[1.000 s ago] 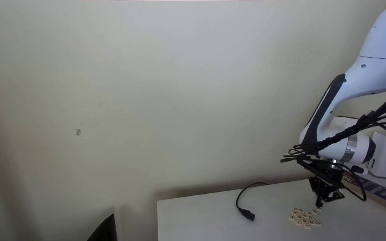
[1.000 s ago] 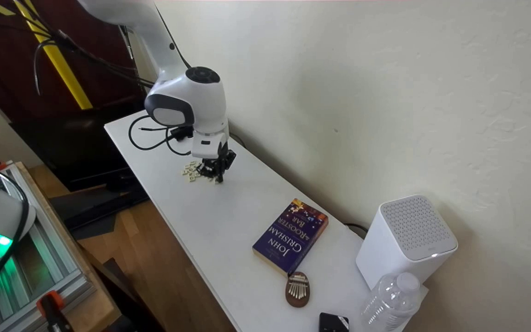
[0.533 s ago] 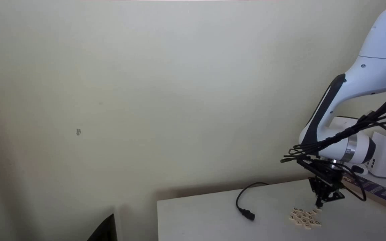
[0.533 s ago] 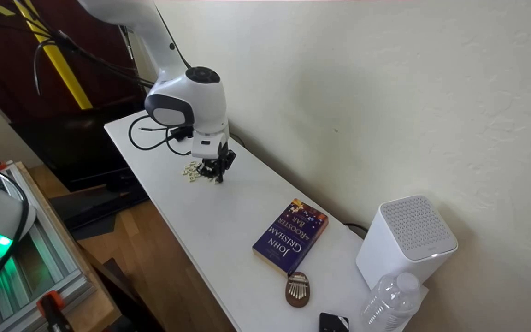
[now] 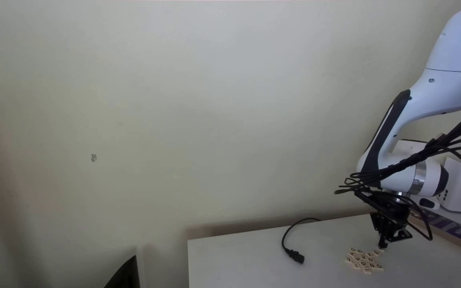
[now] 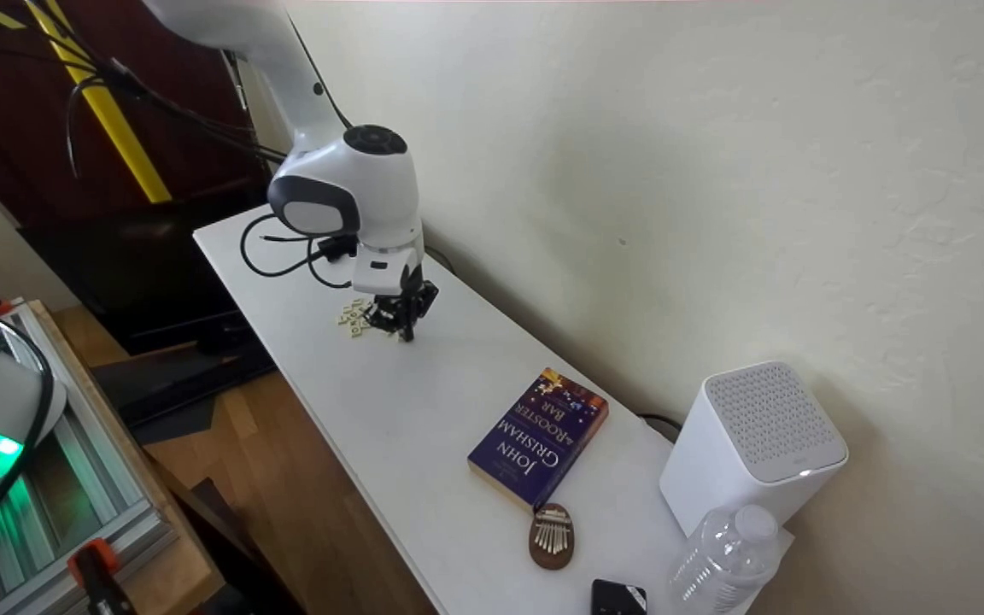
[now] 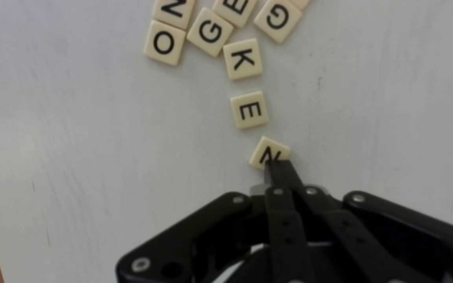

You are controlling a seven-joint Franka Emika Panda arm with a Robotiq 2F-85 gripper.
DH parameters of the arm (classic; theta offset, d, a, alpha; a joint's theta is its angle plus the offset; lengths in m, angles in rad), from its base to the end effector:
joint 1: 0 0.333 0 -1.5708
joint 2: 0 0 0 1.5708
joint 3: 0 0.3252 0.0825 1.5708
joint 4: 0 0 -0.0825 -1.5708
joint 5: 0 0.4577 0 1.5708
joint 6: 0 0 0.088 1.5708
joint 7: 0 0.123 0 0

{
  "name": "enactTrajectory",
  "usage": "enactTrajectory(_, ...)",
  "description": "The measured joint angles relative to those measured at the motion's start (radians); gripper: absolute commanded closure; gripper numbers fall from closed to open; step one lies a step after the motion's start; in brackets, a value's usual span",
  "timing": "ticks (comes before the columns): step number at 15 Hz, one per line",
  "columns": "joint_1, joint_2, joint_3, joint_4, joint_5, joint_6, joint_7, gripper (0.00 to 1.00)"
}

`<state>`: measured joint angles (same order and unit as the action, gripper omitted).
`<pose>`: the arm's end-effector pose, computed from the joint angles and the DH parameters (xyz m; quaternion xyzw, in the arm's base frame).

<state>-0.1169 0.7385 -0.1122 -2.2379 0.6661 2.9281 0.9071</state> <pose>0.4839 -0.1651 -0.0437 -0.6361 0.7711 0.0178 0.0215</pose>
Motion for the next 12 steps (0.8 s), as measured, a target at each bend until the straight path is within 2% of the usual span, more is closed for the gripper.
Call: enactTrajectory(12, 0.040, 0.004, -0.029, 0.001, 0.000, -0.006, 0.262, 1.00)
